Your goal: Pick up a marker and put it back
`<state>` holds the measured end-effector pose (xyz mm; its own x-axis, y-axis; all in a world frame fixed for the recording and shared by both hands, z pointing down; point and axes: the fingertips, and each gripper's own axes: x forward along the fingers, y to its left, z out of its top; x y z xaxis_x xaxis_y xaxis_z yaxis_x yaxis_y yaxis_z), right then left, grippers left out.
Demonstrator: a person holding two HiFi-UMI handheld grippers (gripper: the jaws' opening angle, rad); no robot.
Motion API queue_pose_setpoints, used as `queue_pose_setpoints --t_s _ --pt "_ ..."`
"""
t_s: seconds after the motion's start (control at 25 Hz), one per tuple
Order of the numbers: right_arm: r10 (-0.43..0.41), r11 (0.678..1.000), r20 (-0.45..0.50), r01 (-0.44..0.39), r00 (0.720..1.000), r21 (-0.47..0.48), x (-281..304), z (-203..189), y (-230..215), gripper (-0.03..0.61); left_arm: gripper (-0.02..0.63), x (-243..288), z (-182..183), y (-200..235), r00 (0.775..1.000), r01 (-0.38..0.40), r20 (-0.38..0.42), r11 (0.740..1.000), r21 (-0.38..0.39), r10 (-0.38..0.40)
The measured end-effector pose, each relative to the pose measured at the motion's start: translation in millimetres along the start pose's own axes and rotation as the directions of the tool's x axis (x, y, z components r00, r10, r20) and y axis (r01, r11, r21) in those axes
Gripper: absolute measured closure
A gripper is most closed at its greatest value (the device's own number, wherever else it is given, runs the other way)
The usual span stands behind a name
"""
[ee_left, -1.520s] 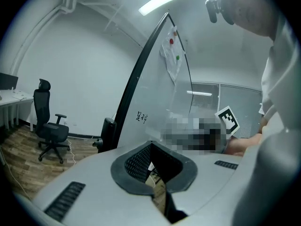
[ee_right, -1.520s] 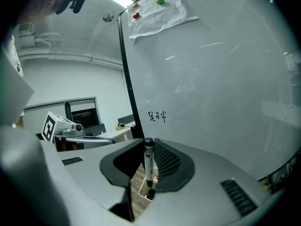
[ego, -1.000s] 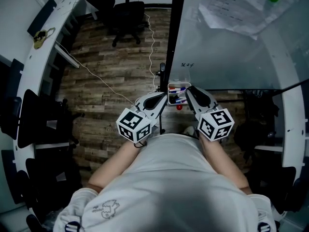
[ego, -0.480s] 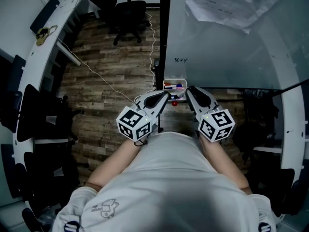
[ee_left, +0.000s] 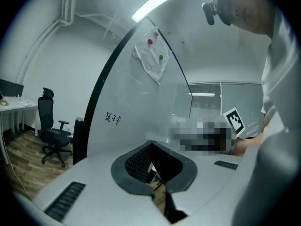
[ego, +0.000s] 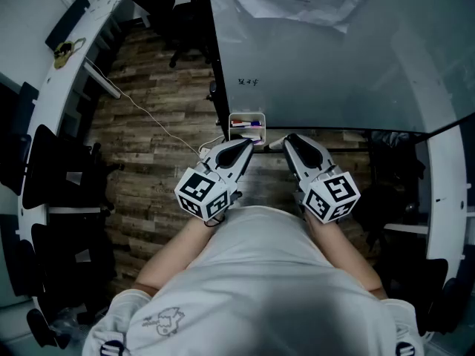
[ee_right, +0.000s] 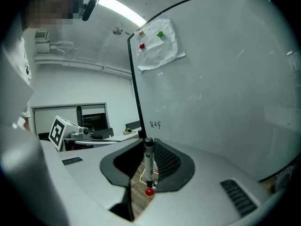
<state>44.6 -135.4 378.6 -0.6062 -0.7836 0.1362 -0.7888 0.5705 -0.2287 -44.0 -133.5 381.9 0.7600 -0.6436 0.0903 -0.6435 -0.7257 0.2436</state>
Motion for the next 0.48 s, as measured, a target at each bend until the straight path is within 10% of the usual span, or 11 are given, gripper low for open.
queue_pose_setpoints --t_s 0.48 --pt "-0.003 1.000 -0.002 0.003 1.000 0.011 -75.4 -10.1 -27.9 0.503 0.609 24.4 -22.5 -67.5 1.000 -0.009 0.023 0.999 -0.051 0.010"
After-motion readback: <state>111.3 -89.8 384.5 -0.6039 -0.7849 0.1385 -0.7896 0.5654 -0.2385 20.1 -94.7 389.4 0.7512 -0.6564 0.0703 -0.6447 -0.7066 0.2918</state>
